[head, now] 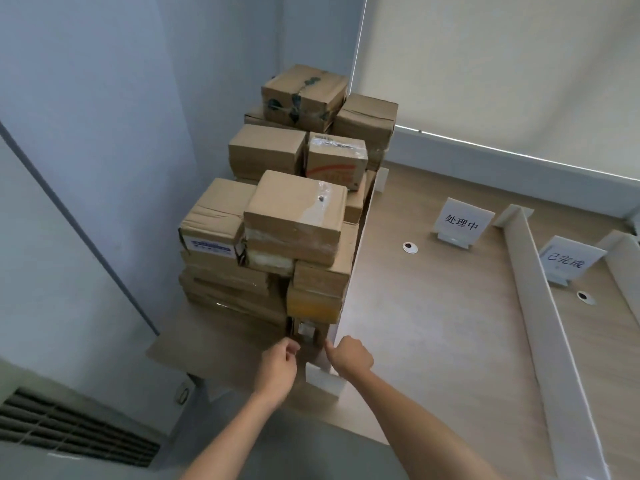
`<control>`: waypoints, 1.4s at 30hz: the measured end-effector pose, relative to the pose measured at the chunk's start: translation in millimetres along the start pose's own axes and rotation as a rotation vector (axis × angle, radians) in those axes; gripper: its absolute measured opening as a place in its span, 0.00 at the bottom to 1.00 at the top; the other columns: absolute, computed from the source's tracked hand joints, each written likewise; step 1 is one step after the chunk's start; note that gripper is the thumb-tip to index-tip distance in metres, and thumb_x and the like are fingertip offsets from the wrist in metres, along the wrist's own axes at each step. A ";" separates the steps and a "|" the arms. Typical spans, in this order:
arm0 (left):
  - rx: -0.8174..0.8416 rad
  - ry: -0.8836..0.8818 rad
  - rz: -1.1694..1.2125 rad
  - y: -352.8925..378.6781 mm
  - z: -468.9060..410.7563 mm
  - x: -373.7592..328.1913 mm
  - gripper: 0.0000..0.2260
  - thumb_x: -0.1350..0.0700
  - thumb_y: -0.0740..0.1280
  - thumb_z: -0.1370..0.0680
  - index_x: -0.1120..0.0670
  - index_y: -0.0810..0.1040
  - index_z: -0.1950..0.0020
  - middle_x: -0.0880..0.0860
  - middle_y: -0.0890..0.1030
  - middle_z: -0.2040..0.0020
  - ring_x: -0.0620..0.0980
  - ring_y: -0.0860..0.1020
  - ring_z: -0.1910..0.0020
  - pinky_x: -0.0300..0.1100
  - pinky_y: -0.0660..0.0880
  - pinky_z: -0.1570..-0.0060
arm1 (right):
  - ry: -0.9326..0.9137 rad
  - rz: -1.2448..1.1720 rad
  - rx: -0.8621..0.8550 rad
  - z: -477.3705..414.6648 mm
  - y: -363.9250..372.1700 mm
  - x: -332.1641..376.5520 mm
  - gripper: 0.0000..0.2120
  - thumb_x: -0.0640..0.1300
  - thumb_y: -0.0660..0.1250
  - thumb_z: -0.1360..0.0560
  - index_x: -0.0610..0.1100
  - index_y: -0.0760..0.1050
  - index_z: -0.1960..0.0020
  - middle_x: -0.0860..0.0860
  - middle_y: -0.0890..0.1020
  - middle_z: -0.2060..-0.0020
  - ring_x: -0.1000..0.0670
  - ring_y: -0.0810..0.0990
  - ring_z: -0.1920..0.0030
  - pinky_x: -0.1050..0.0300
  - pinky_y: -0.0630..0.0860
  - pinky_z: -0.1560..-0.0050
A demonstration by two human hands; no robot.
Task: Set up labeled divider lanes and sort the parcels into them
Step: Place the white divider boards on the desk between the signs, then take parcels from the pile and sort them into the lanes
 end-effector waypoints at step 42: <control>-0.263 0.219 0.074 -25.4 51.9 -99.0 0.10 0.65 0.59 0.21 0.53 0.76 0.50 0.51 0.78 0.50 0.46 0.77 0.51 0.35 0.72 0.57 | 0.007 0.003 -0.312 52.4 -103.9 -161.6 0.13 0.52 0.50 0.19 0.45 0.66 0.54 0.47 0.79 0.50 0.45 0.79 0.50 0.56 0.70 0.59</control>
Point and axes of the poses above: each hand's wrist, its own z-axis away from the middle knuckle, its own y-axis out of the palm, x = y × z, the point moved 6 cm from there along -z, towards the middle knuckle
